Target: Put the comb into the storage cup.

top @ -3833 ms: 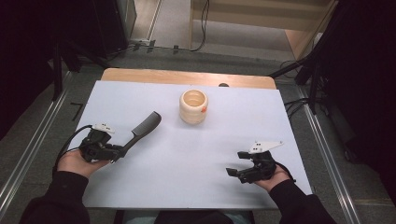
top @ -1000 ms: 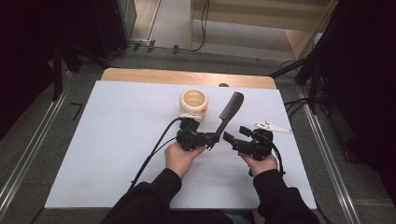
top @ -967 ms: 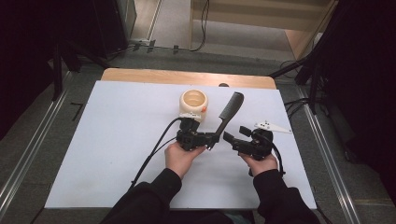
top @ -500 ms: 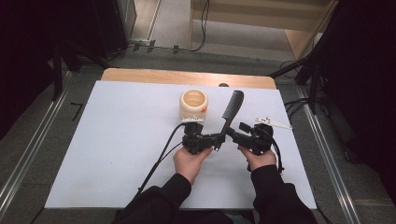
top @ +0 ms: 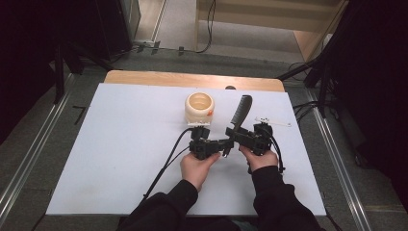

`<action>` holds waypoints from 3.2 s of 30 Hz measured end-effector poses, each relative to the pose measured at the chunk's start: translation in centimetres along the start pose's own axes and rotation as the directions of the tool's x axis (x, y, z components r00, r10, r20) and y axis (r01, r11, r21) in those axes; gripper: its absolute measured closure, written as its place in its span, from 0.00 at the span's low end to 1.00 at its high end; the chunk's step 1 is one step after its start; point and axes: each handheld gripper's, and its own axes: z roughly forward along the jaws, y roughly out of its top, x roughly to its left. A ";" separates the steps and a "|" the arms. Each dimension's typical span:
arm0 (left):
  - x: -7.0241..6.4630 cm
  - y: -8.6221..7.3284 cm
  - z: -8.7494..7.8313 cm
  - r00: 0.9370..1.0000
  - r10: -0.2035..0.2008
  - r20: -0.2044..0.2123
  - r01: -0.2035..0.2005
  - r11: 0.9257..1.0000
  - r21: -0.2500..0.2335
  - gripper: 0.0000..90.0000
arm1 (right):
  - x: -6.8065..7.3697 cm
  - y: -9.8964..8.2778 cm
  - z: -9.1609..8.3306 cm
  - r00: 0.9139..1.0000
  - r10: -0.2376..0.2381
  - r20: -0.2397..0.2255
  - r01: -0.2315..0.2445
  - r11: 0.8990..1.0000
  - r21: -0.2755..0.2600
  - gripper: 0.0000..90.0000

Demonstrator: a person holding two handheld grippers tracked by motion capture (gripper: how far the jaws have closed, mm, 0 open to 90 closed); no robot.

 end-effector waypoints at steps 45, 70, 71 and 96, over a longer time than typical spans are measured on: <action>1.3 1.2 -4.4 0.985 0.174 -0.014 -0.167 0.961 0.220 0.44 | 0.5 1.0 -0.3 1.000 0.013 0.018 -0.013 1.000 0.012 0.78; 2.0 1.2 -10.0 0.952 0.306 -0.011 -0.290 0.913 0.287 0.40 | 2.4 2.4 -0.5 0.994 -0.104 0.015 0.105 0.992 -0.068 0.78; 2.0 1.1 -10.5 0.950 0.312 -0.012 -0.295 0.910 0.290 0.40 | 2.5 2.5 -0.4 0.994 -0.105 0.012 0.106 0.992 -0.069 0.77; 3.5 -0.6 -15.7 0.942 0.327 -0.075 -0.292 0.909 0.296 0.39 | 4.8 5.1 1.5 0.989 -0.146 -0.025 0.144 0.987 -0.077 0.77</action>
